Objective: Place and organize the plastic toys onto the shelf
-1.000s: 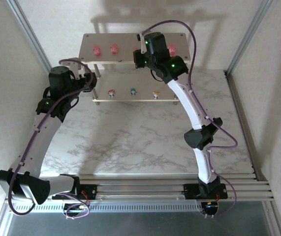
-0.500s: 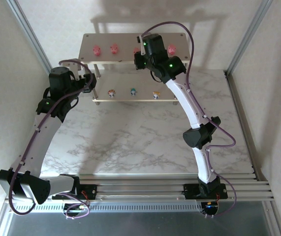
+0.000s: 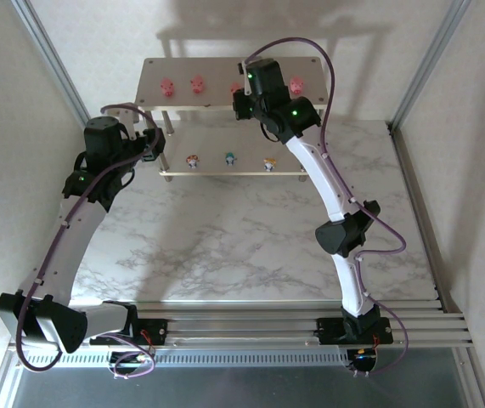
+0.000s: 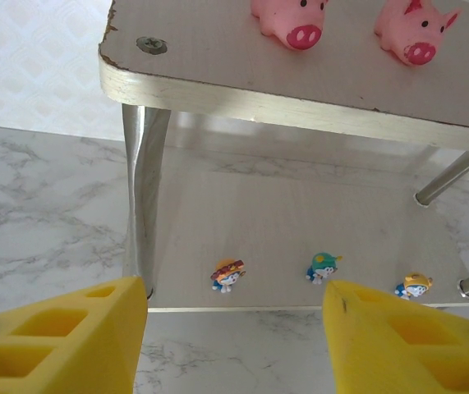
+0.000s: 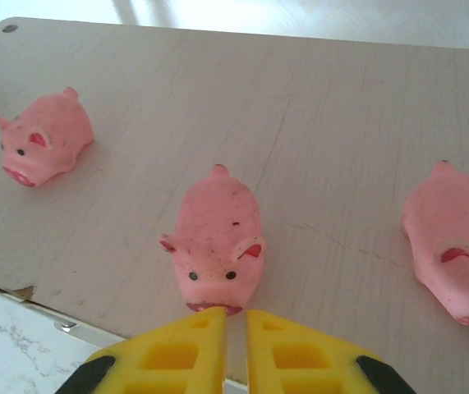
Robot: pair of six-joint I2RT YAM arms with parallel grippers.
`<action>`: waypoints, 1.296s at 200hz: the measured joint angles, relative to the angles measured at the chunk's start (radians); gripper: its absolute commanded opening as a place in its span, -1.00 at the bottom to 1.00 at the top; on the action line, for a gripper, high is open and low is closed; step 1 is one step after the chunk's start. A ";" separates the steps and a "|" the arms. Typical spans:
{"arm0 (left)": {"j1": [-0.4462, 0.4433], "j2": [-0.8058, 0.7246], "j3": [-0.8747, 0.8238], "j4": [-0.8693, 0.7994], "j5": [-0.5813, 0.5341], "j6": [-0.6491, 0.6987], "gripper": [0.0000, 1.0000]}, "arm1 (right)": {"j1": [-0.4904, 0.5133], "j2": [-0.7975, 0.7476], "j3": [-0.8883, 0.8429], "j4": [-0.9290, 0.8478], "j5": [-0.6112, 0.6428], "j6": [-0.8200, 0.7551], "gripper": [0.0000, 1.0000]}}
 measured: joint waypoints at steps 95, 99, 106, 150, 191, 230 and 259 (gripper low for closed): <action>0.012 0.014 -0.011 0.007 0.012 0.000 0.17 | -0.006 0.032 0.023 0.008 0.000 0.000 -0.72; 0.013 0.016 -0.012 0.007 0.013 0.000 0.17 | -0.006 0.034 0.026 0.010 0.000 0.000 -0.71; 0.014 0.020 -0.013 0.007 0.013 0.000 0.17 | -0.008 0.039 0.029 0.012 0.001 0.000 -0.71; 0.018 0.036 -0.013 0.008 0.016 0.000 0.17 | -0.016 0.063 0.050 0.039 -0.007 0.001 -0.71; 0.019 0.040 -0.013 0.008 0.018 0.000 0.16 | -0.021 0.071 0.056 0.055 -0.030 0.003 -0.71; 0.019 0.040 -0.013 0.008 0.023 0.000 0.16 | -0.024 0.071 0.056 0.056 -0.062 0.006 -0.72; 0.019 0.040 -0.013 0.008 0.023 0.000 0.16 | -0.028 0.071 0.056 0.058 -0.086 0.012 -0.72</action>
